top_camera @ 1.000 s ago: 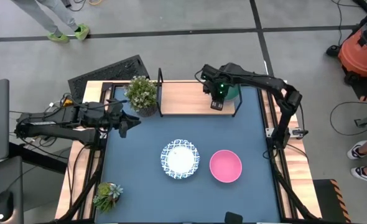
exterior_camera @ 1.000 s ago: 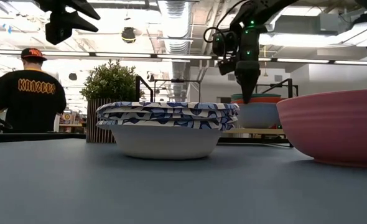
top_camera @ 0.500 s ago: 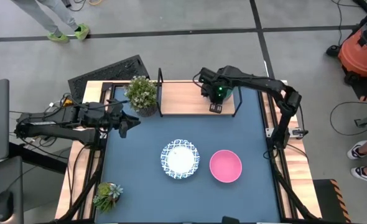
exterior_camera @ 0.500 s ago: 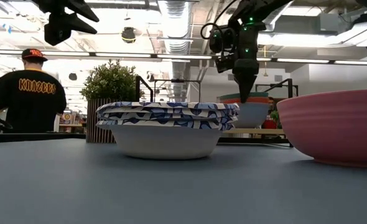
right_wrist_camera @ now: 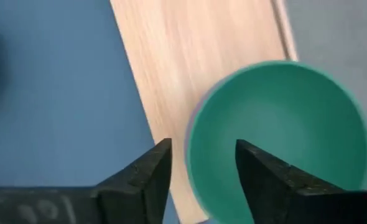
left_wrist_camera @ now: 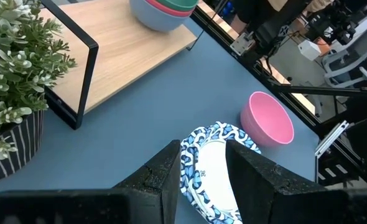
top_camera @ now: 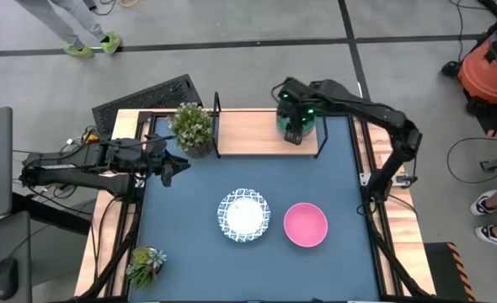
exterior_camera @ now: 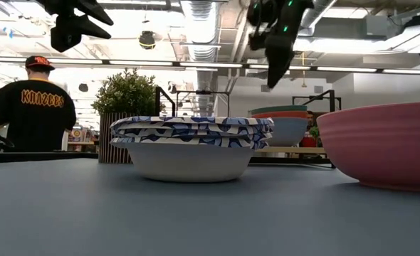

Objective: Place and stack bowls onto a shelf
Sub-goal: Stack the pink bowl on top of the green bowl on the shelf

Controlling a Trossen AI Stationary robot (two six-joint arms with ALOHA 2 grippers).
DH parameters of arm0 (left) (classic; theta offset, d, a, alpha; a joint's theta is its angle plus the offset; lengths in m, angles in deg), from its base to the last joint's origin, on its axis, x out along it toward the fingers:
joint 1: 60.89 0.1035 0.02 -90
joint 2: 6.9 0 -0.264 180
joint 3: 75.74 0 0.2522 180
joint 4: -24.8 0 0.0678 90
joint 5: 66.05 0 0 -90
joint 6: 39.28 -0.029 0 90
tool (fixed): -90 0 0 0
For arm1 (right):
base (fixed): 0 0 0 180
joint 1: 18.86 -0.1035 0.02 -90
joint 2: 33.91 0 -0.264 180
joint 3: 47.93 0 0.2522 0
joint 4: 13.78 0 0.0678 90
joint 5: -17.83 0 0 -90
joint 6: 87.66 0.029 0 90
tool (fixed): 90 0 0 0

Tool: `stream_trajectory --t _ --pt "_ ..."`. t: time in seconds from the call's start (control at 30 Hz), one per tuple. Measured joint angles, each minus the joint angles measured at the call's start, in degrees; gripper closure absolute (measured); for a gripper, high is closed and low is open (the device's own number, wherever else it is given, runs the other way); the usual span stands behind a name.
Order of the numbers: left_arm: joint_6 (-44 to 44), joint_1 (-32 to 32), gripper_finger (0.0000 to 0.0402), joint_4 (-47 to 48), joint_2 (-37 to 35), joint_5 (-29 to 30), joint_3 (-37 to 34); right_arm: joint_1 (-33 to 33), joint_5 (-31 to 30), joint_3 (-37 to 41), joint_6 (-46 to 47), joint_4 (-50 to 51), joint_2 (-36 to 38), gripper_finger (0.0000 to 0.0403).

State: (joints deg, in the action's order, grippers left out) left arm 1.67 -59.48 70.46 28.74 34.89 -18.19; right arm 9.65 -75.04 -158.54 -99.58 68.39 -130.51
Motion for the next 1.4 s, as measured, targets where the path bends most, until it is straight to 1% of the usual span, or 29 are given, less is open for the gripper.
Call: stream_trajectory --t 0.13,0.2,0.27,0.37,0.5,0.6,0.7,0.87,1.2,1.3,1.4 --pt "0.0 0.0 0.0289 0.0 0.0 0.0 0.0 -1.7 2.8 0.3 7.9 4.9 6.0 0.0185" --pt "0.0 0.0 0.0289 0.0 0.0 0.0 0.0 -4.2 4.5 2.6 11.6 7.5 9.2 0.0185" --pt "0.0 0.0 0.0289 0.0 0.0 0.0 0.0 -8.0 5.0 6.3 16.1 7.8 12.6 0.0187" --pt "0.0 0.0 0.0289 0.0 0.0 0.0 0.0 -15.8 5.9 14.2 24.3 5.2 18.0 0.0188" --pt "0.0 0.0 0.0289 0.0 0.0 0.0 0.0 -27.5 5.9 25.6 36.4 -2.1 23.4 0.0188" --pt "0.0 0.0 0.0289 0.0 0.0 0.0 0.0 -34.3 4.2 32.3 44.3 -7.2 24.9 0.0188" --pt "0.0 0.0 0.0289 0.0 0.0 0.4 0.0 -38.5 2.6 37.1 49.3 -9.1 24.9 0.0188" --pt "0.2 0.0 0.0289 0.0 0.0 0.7 0.0 -40.7 2.7 41.8 52.5 -12.4 23.1 0.0188" --pt "0.7 0.0 0.0289 0.0 0.0 0.7 0.0 -41.1 3.1 47.2 52.2 -17.4 20.0 0.0188" --pt "0.7 0.0 0.0289 0.2 0.0 0.7 0.0 -41.2 5.1 49.0 51.9 -19.9 19.1 0.0189" --pt "0.7 0.0 0.0289 0.5 0.0 0.7 0.0 -41.2 6.0 49.3 51.1 -20.8 18.1 0.0205"
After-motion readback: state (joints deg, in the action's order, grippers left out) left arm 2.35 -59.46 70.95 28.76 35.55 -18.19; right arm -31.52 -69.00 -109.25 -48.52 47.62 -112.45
